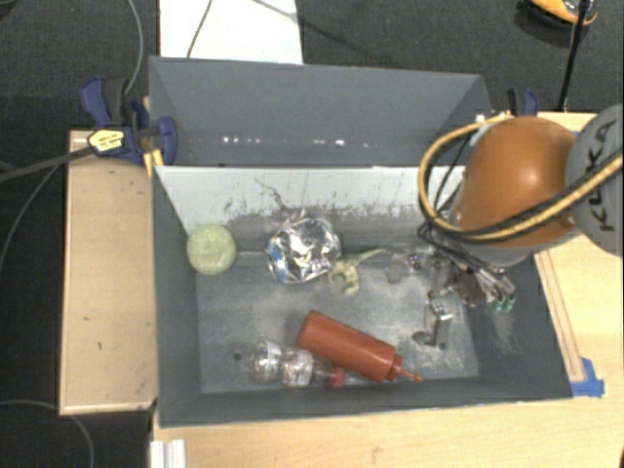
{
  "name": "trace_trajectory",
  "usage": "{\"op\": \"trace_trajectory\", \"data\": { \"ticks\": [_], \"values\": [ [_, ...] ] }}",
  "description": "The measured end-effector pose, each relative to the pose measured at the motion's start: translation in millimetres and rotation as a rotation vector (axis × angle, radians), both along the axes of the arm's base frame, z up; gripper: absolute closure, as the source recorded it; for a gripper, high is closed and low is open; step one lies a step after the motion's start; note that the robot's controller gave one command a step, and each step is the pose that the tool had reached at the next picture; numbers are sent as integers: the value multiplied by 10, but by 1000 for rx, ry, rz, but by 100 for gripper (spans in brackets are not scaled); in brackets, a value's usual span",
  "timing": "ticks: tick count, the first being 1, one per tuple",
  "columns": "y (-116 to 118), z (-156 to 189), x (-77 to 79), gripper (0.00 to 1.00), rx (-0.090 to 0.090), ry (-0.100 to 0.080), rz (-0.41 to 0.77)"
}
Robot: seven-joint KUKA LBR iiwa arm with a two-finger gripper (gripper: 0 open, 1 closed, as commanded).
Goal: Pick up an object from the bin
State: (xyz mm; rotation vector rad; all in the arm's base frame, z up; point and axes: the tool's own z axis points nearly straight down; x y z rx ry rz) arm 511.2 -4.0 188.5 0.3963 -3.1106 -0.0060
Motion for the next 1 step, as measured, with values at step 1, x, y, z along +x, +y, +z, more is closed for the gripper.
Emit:
{"op": "trace_trajectory", "data": {
  "ticks": [1],
  "values": [
    [390, -44, 85, 0, -3, -16, 22]
  ]
}}
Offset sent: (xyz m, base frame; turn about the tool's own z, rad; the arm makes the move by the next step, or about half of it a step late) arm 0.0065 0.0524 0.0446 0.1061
